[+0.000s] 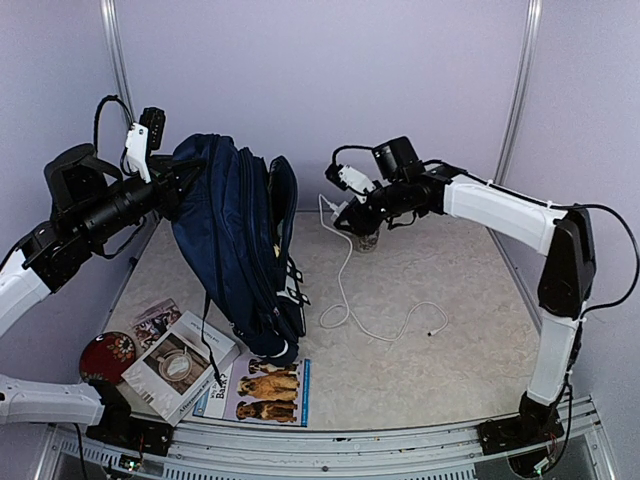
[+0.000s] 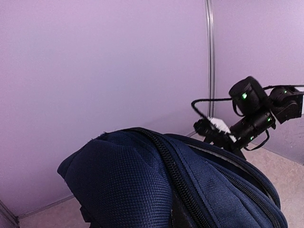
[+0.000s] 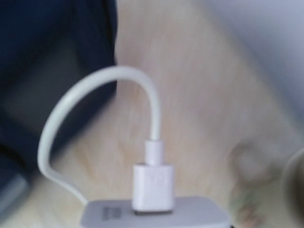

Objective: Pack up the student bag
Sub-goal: Pick up the charger from the center of the board, then place the charger in the upper front pocket of the bag.

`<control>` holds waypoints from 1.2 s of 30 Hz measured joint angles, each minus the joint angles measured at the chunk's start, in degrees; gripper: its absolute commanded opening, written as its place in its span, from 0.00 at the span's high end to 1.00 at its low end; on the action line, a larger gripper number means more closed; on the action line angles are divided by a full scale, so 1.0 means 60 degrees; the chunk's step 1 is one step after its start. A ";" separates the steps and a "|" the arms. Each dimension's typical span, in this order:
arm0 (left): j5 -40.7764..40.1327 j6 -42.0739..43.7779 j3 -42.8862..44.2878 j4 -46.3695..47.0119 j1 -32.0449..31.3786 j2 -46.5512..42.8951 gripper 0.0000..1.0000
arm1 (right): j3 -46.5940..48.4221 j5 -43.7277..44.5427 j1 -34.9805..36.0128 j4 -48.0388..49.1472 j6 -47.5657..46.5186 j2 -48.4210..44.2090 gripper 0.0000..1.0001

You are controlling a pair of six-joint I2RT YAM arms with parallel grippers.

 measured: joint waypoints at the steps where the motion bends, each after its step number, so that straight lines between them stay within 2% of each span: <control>1: 0.0018 0.0000 -0.0004 0.0000 0.0000 0.0004 1.00 | -0.0120 -0.0124 -0.0022 0.0244 0.0076 -0.0393 0.73; 5: 0.0138 -0.0018 0.0000 0.0058 0.0000 0.0033 1.00 | -0.0601 -0.0827 -0.0087 0.1268 0.0426 -0.1993 0.74; 9: 0.0295 -0.0066 0.0000 0.0164 0.0000 0.0120 1.00 | -0.0812 -0.2153 -0.0098 0.2572 0.1049 -0.3034 0.76; 13: 0.0557 -0.0171 0.0000 0.0306 0.0000 0.0222 1.00 | -0.0754 -0.3432 0.0076 0.3803 0.1683 -0.3395 0.76; 16: 0.0743 -0.0240 0.0015 0.0430 0.0000 0.0321 1.00 | -0.0240 -0.3858 0.0240 0.4058 0.2033 -0.3351 0.77; 18: 0.0849 -0.0295 0.0022 0.0495 0.0000 0.0364 1.00 | 0.0284 -0.3767 0.0324 0.4095 0.2153 -0.3333 0.81; 29: 0.1209 -0.0331 0.0240 0.0903 -0.0288 0.0969 1.00 | 0.3242 -0.1712 0.0321 0.4666 0.1694 -0.3173 0.85; 36: 0.1290 -0.0346 0.0346 0.1523 -0.0889 0.1570 1.00 | 0.3475 -0.0769 0.0321 0.6018 0.1035 -0.3253 0.91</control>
